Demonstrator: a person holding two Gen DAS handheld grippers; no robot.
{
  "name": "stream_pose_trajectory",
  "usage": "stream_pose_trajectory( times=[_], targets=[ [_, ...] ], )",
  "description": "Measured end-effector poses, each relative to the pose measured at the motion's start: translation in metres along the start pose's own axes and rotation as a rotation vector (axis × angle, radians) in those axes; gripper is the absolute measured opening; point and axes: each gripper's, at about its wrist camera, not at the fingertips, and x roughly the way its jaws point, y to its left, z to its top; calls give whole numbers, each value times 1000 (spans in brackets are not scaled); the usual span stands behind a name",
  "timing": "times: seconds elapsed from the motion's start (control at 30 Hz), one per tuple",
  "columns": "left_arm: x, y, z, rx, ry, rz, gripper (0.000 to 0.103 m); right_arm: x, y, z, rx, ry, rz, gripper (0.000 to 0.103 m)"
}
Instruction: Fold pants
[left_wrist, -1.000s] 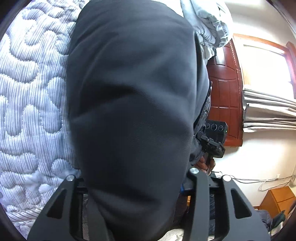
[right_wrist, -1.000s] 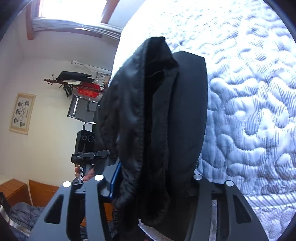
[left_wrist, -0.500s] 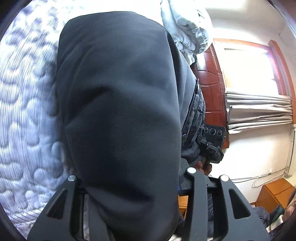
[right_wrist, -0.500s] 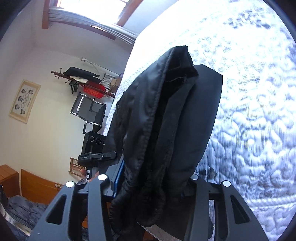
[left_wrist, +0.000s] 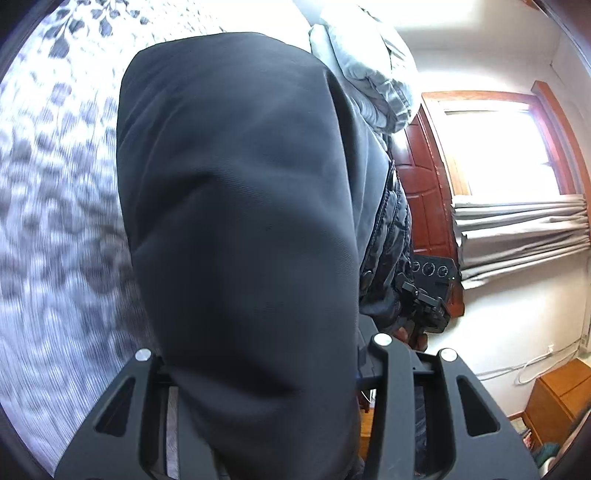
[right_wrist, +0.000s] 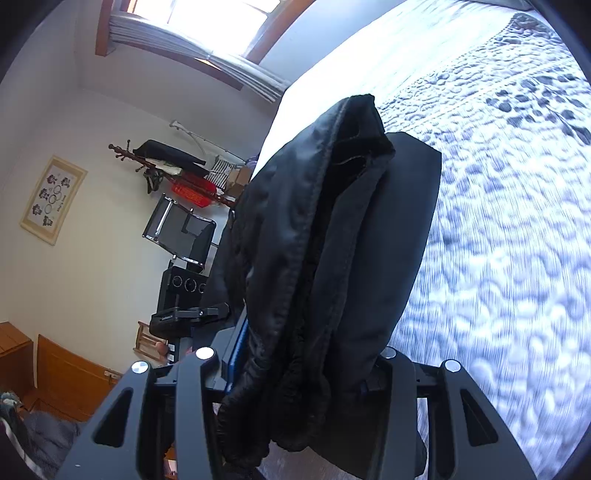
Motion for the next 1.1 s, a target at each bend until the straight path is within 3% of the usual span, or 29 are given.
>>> stream_pose_trajectory(
  times=[0.2,0.5,0.83,1.1],
  targets=[
    [-2,20,34,-18,-27,25,39,23,-20,35,14,16,-11,45],
    [1,49,68,-63,-33,67,40,50,-55,61,71,38,-30,45],
    [2,64,74,-79,-49,51,44,53,-94,56,145,36,4,48],
    [7,75,68,-75,-66,63,55,50,-127,45,210,11,41,61]
  ],
)
